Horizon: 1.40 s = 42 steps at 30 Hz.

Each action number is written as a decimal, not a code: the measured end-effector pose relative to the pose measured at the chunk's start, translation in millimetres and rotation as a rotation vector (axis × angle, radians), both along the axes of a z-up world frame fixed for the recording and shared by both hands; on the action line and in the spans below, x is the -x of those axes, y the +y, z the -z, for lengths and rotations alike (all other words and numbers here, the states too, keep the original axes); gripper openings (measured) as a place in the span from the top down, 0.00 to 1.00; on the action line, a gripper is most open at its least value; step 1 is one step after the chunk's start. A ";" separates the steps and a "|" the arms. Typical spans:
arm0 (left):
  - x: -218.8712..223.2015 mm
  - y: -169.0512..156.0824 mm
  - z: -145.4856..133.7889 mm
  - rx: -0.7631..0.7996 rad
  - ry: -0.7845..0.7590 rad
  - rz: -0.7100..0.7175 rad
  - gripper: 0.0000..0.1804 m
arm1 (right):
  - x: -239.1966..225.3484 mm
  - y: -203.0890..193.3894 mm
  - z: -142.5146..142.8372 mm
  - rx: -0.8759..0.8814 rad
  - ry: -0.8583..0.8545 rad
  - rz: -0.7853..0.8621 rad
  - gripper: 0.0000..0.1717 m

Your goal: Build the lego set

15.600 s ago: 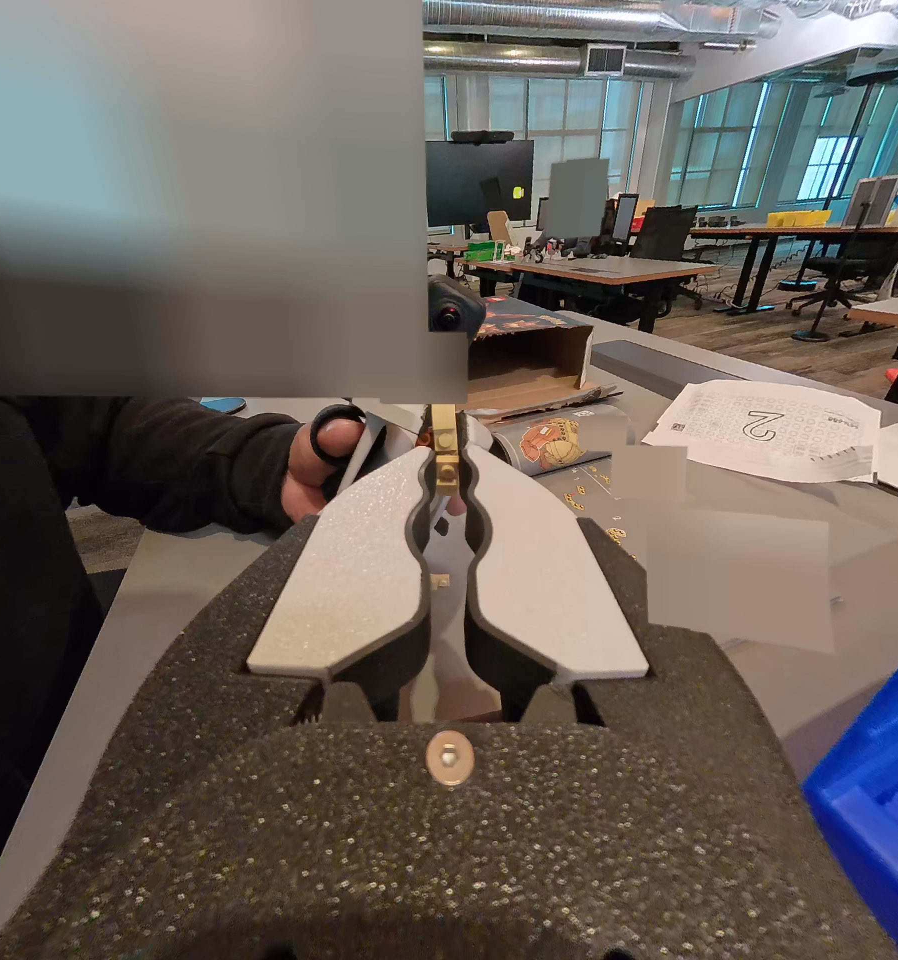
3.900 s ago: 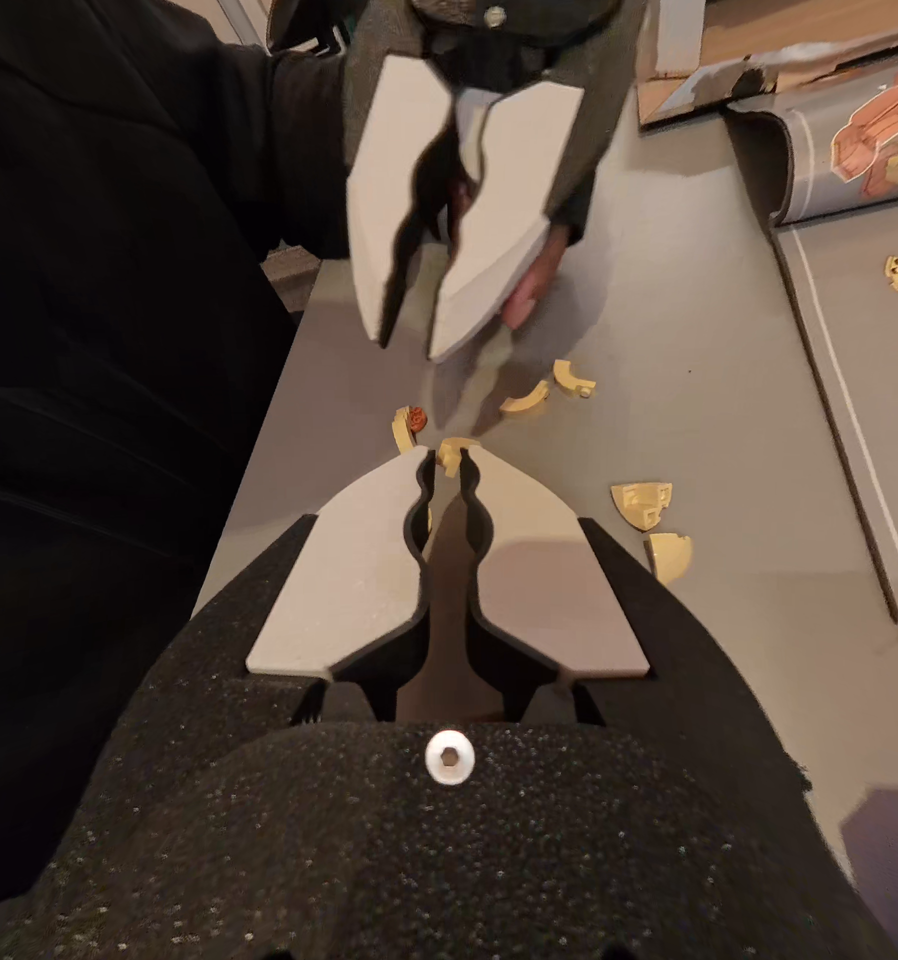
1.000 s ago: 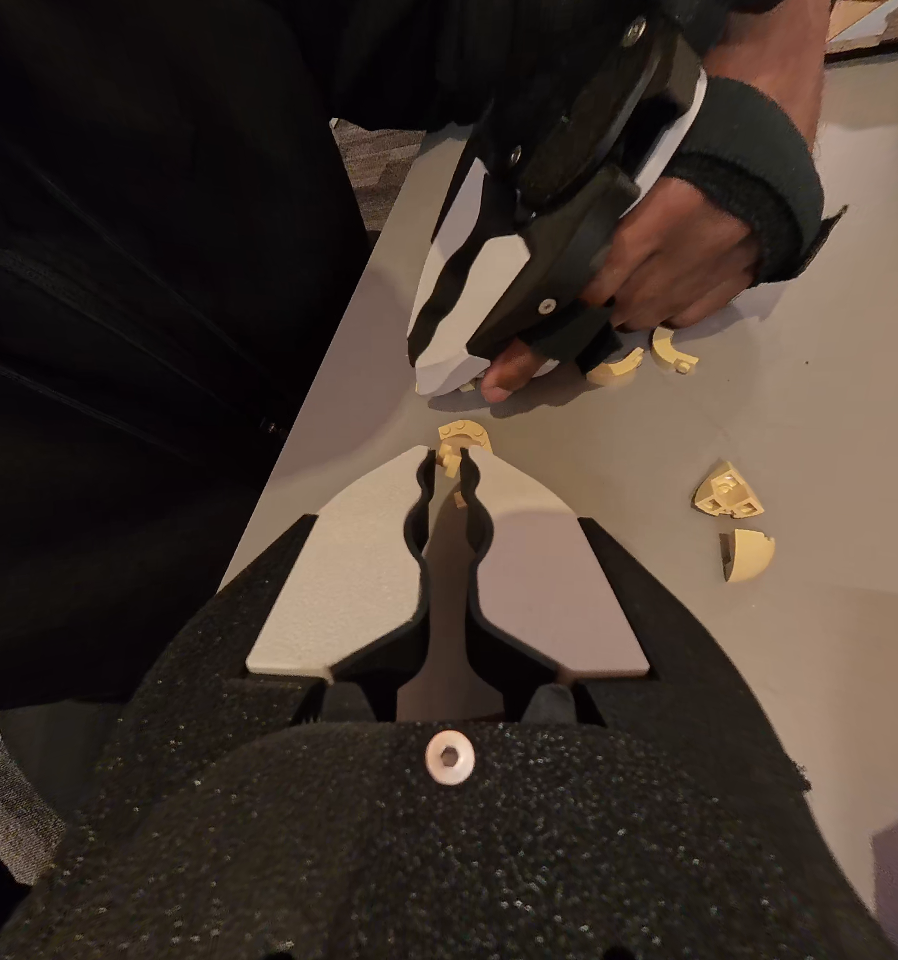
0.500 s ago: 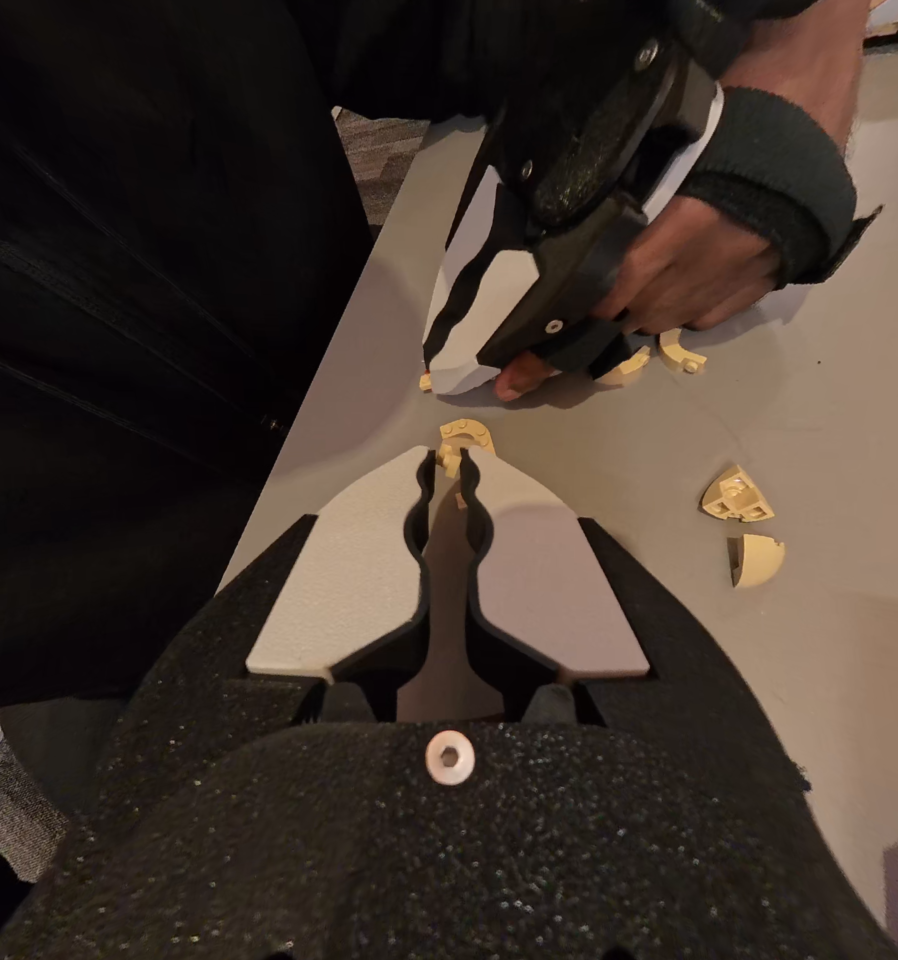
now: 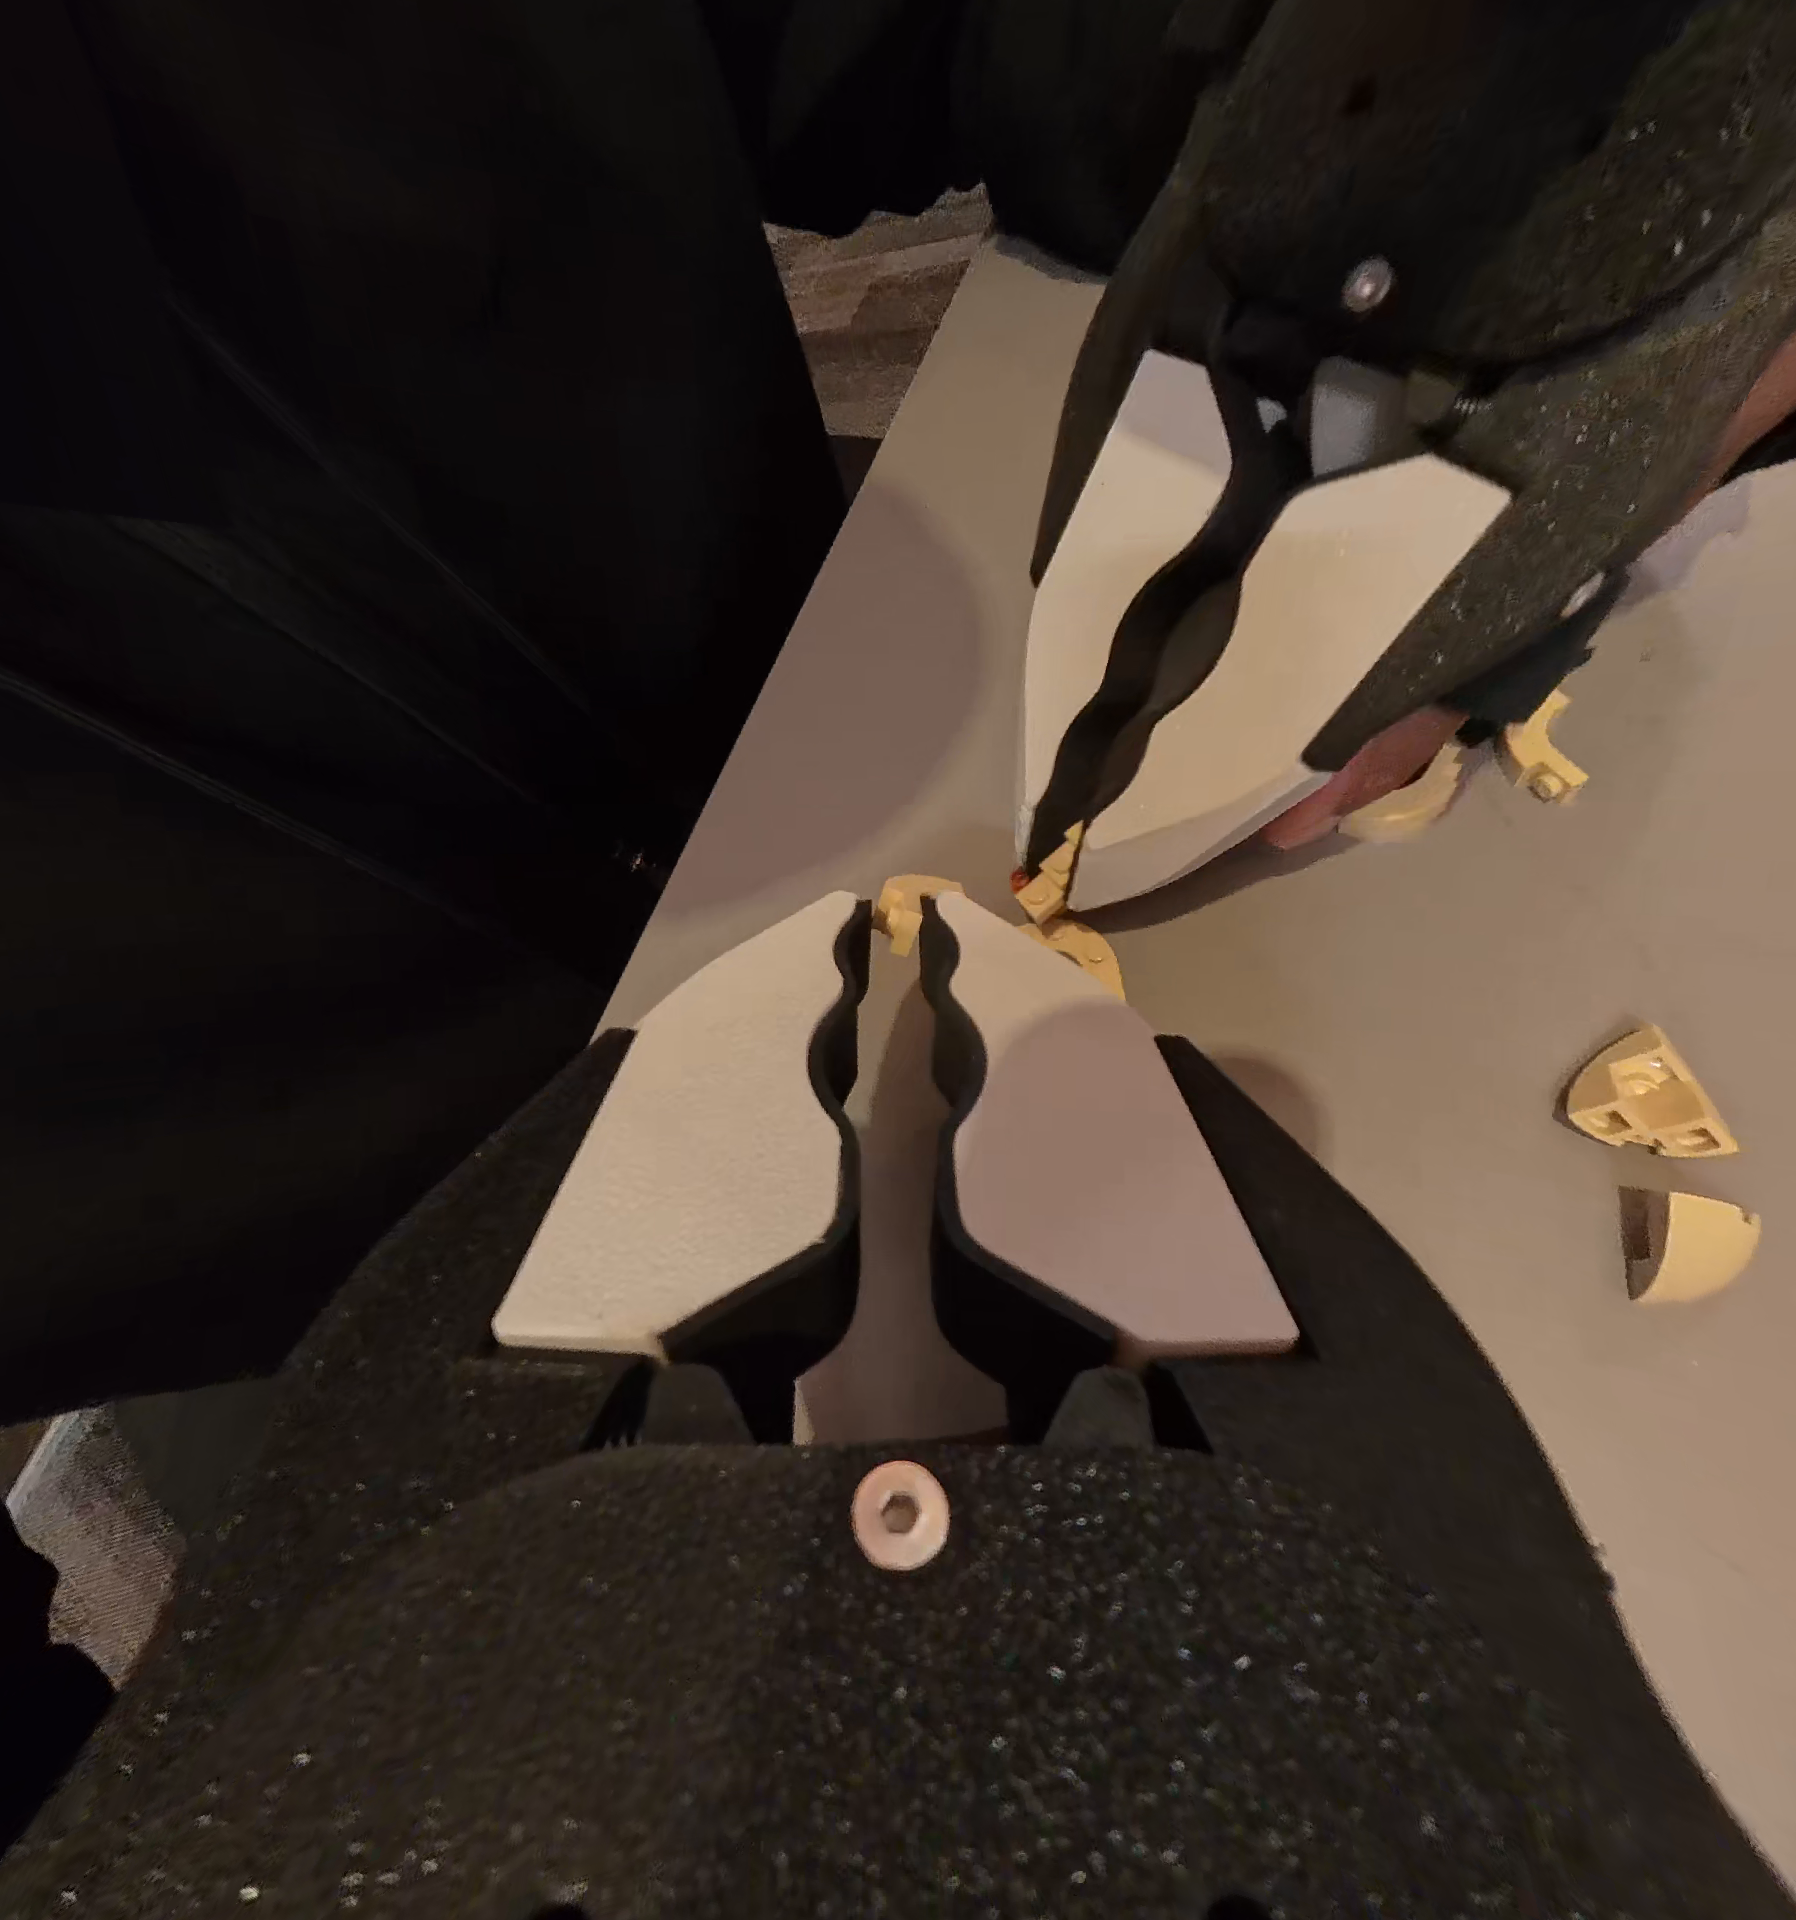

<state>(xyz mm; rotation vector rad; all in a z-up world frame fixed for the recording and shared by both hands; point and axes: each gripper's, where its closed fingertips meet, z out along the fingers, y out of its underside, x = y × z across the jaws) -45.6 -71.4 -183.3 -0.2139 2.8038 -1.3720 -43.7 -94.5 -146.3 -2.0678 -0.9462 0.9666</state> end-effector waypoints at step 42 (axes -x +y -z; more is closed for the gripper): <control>-16.1 5.4 0.3 -0.008 -0.079 -0.256 0.96 | -13.6 27.6 42.9 0.038 -0.232 0.160 0.85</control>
